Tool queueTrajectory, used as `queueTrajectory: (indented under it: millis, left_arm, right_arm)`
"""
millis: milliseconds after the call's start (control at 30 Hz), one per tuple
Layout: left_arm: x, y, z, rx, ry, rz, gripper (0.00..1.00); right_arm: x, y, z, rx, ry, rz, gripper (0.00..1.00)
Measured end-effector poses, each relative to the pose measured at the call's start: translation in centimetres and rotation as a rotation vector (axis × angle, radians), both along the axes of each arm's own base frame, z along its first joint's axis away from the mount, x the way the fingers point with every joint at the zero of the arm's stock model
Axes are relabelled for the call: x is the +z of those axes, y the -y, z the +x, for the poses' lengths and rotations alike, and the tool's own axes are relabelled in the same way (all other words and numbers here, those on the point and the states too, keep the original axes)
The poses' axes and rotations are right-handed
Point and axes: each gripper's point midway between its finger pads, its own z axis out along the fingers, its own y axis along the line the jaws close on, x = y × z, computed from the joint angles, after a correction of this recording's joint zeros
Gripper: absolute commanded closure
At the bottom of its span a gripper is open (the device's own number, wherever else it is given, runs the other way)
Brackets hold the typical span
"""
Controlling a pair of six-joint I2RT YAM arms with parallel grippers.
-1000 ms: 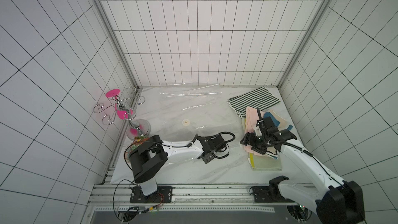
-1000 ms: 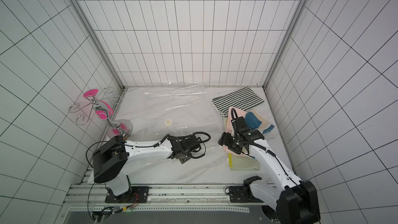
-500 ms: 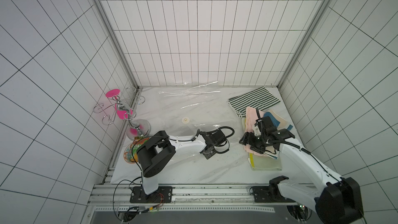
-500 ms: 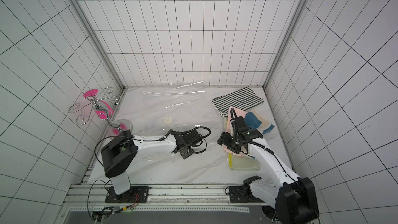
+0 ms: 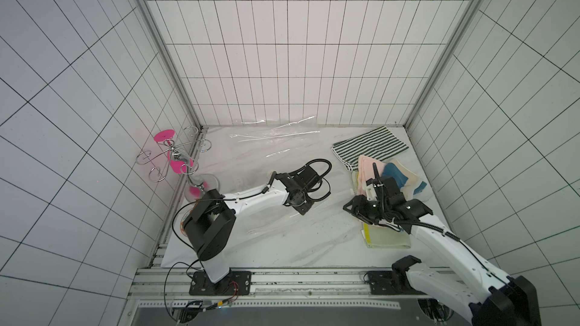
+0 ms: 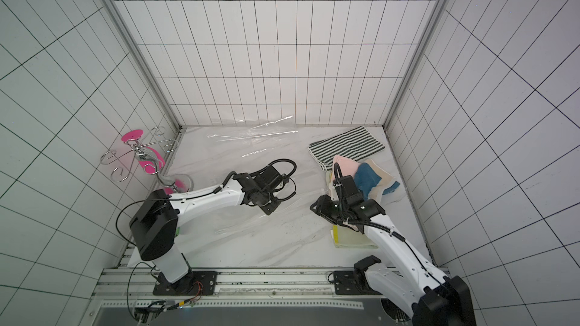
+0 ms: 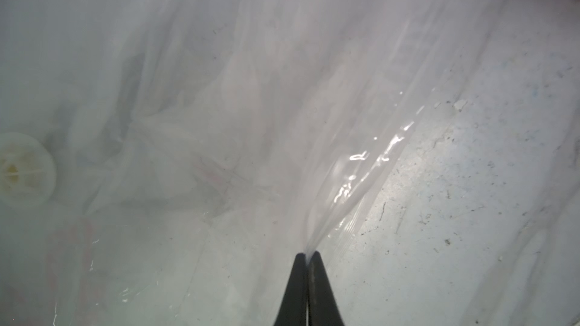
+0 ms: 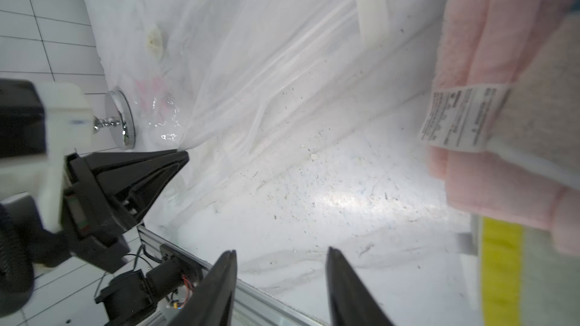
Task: Place the folded towel into the vacuum bag
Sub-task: Open the vacuum bag at the center of the board.
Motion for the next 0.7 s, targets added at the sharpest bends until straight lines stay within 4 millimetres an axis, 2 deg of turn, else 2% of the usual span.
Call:
queueTrajectory:
  millis: [67,233,300,400,567,700]
  left_arm:
    - [1.3,0.1,0.6,0.027,-0.009,-0.04,1.0]
    - [4.2,0.3,1.4,0.068,-0.027,-0.111,1.0]
    - [5.0,0.5,1.3,0.068,-0.031,-0.129,1.0]
    - [6.0,0.6,1.1,0.067,-0.03,-0.147,1.0]
    - [7.4,0.3,0.7,0.067,-0.027,-0.154,1.0]
    - [9.0,0.3,0.8,0.066,-0.001,-0.176,1.0]
  right_arm:
    - [-0.3,-0.8,-0.3,-0.008,0.002,0.04,0.72]
    - [-0.8,-3.0,-0.6,-0.03,0.001,0.111,0.35]
    - [-0.5,-3.8,-0.2,-0.036,0.021,0.122,0.26]
    - [-0.6,-4.5,0.6,-0.057,0.034,0.107,0.24]
    - [-0.4,-6.1,3.0,-0.08,0.057,0.091,0.26]
    - [0.5,-7.7,4.5,-0.082,0.087,0.096,0.25]
